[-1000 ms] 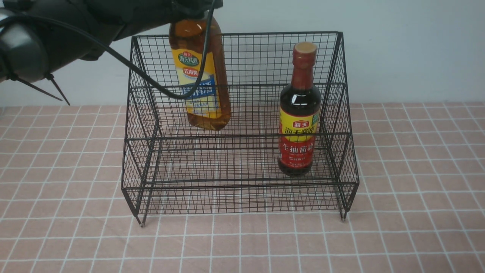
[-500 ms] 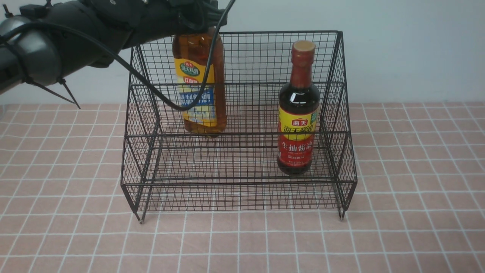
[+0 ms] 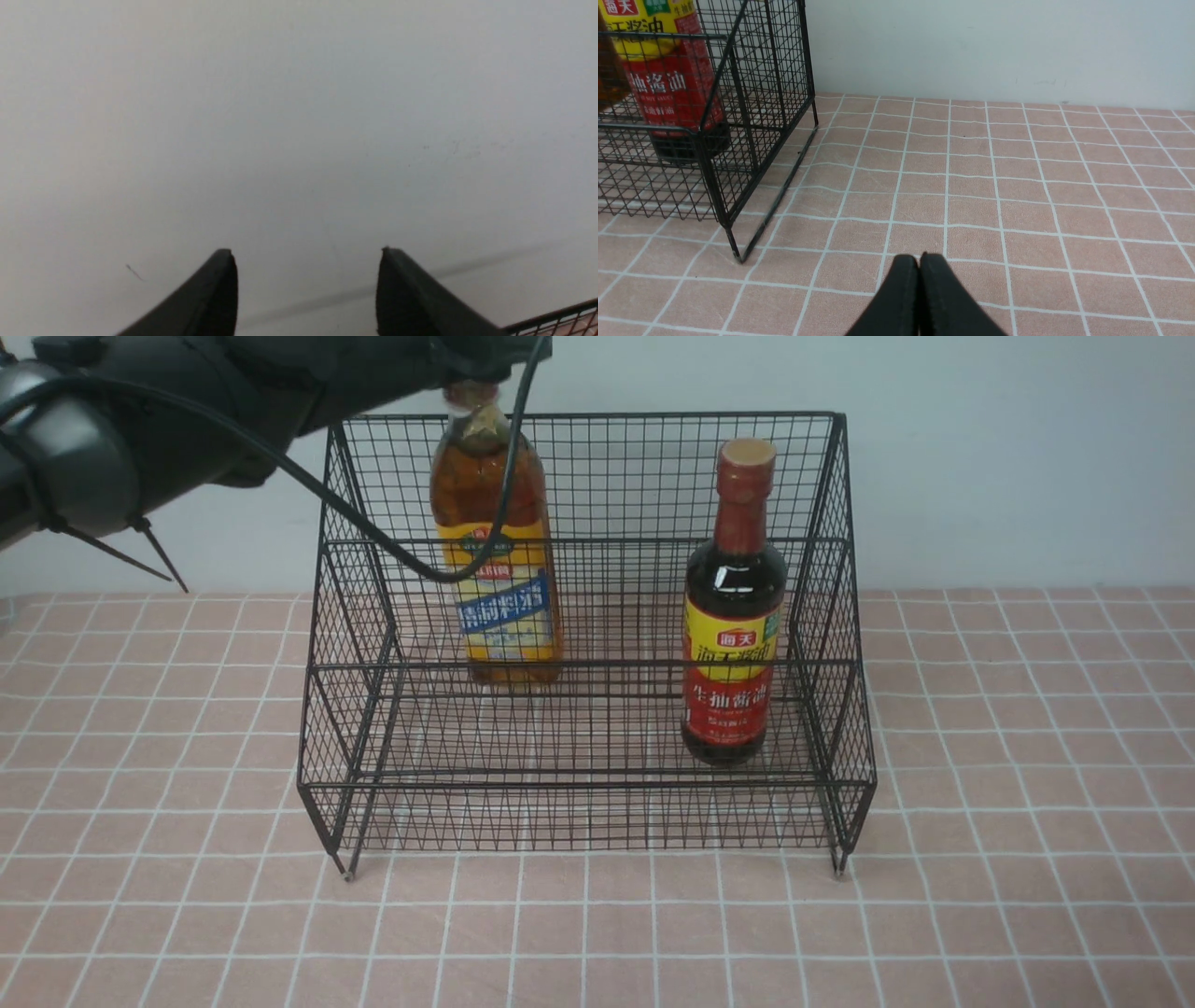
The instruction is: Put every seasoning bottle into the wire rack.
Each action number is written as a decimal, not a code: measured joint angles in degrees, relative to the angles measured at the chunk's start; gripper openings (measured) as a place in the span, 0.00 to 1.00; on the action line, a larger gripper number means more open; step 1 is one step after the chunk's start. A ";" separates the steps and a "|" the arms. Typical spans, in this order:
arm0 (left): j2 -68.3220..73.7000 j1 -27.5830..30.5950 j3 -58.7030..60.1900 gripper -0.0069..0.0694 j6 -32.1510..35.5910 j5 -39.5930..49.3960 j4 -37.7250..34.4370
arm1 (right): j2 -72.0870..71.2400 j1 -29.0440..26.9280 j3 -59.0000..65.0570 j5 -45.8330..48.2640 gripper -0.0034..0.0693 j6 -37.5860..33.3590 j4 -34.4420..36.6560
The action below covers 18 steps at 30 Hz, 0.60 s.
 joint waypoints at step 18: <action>-19.46 0.00 -0.25 0.10 -0.80 22.81 9.63 | 0.00 0.00 0.00 0.00 0.03 0.00 0.00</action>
